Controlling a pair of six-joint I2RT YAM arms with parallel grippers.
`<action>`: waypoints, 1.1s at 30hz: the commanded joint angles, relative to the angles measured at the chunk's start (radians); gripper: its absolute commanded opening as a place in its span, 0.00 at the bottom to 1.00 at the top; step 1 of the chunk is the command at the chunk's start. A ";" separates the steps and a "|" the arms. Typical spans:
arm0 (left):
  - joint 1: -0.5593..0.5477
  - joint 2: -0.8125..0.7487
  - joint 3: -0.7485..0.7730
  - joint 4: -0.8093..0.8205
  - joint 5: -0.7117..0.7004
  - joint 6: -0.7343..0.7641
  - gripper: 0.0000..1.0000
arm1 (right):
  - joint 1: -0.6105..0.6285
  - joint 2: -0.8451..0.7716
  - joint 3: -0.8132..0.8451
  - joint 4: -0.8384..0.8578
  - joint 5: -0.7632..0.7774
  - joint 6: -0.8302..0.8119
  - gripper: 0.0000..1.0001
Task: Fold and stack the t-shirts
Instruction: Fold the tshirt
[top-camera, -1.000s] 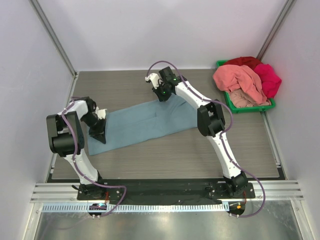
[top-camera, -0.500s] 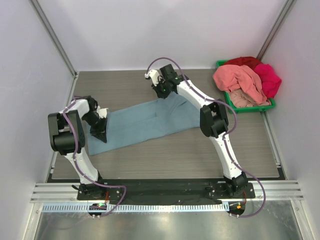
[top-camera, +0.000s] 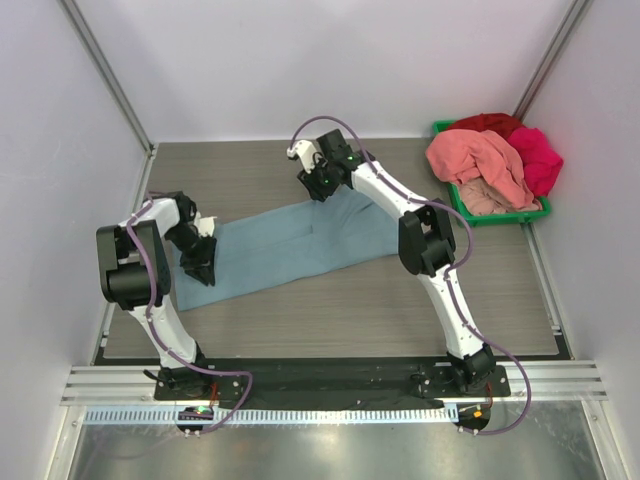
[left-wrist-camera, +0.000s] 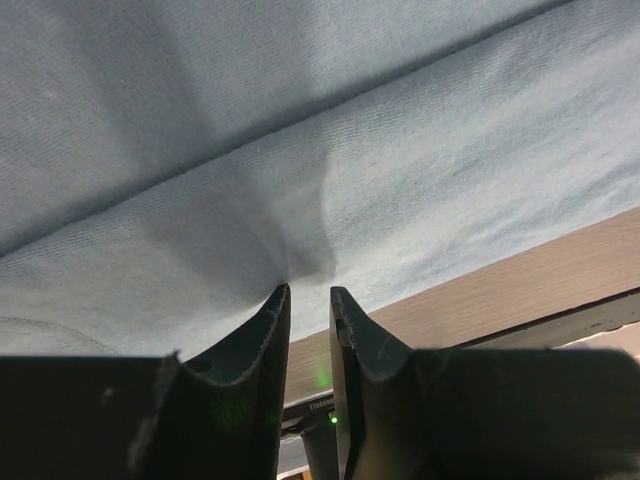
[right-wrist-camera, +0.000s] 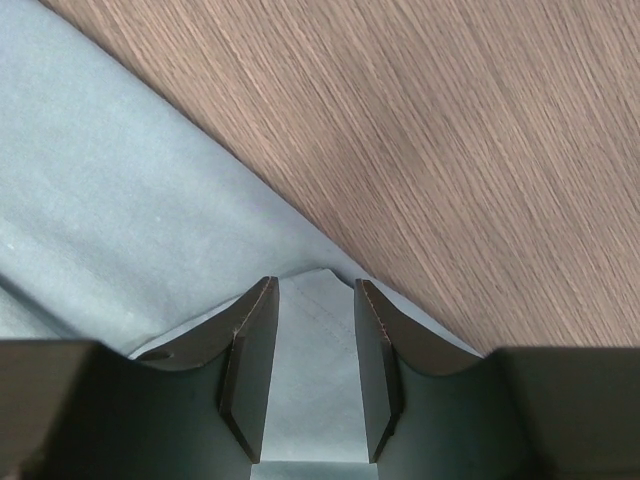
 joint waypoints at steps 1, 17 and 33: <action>-0.006 -0.002 0.026 -0.005 -0.010 -0.005 0.24 | 0.005 -0.012 0.013 0.029 0.021 0.002 0.42; -0.006 -0.006 0.022 -0.010 -0.030 -0.006 0.24 | 0.005 0.051 0.028 0.033 0.025 0.007 0.36; -0.009 0.007 0.026 -0.004 -0.036 -0.005 0.24 | 0.005 0.006 0.024 0.035 0.008 0.007 0.01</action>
